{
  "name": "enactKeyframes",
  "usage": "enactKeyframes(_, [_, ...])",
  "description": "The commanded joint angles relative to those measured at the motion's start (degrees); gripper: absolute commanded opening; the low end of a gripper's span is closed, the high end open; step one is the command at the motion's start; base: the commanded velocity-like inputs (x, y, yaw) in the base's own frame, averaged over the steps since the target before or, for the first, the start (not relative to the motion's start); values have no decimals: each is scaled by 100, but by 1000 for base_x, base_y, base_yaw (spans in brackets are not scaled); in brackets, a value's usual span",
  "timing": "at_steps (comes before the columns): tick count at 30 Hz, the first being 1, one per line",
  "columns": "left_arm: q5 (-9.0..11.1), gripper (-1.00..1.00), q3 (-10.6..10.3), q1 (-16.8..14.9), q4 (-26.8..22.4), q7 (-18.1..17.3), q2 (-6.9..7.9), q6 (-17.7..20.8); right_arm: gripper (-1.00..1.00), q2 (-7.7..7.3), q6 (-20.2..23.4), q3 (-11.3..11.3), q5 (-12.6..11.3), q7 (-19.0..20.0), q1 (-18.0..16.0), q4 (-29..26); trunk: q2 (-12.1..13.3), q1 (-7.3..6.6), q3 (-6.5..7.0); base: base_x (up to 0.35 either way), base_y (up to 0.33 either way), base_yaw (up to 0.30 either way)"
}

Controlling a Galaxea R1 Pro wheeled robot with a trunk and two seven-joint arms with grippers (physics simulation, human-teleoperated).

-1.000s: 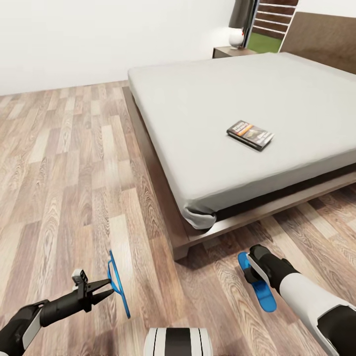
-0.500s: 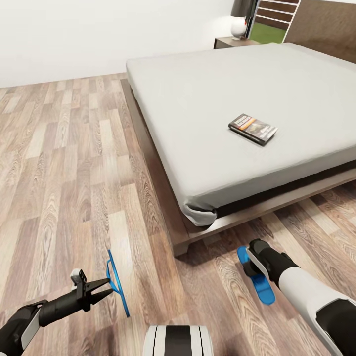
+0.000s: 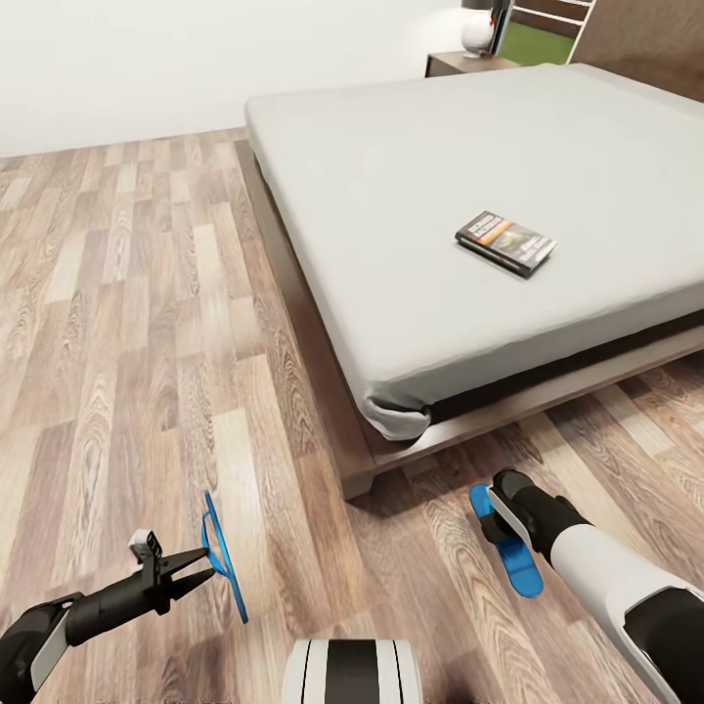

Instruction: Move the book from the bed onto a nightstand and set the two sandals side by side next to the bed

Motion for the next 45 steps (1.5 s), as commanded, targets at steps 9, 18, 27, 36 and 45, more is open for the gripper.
enactKeyframes(9, [3,-100,3,-1,14,-23,2,60,-100,-15,15,38,-54,-33,-4,-10,-8,12,-115,0,0,0])
enactKeyframes(18, [3,-100,3,-1,33,-23,1,60,-100,-15,14,38,-54,-33,-4,-3,-8,12,-115,0,0,0])
enactKeyframes(27, [5,-100,1,-1,33,-23,-5,60,-100,1,-7,38,-61,-33,-4,1,-10,14,-137,0,0,0])
enactKeyframes(36, [3,-100,1,-1,34,-23,-6,60,-100,27,-14,38,-63,-33,-4,16,-16,27,-248,0,0,0])
enactKeyframes(45, [3,-100,-5,-1,34,-23,-14,60,-100,26,-13,-150,-58,-33,-4,27,-16,27,-248,0,0,0])
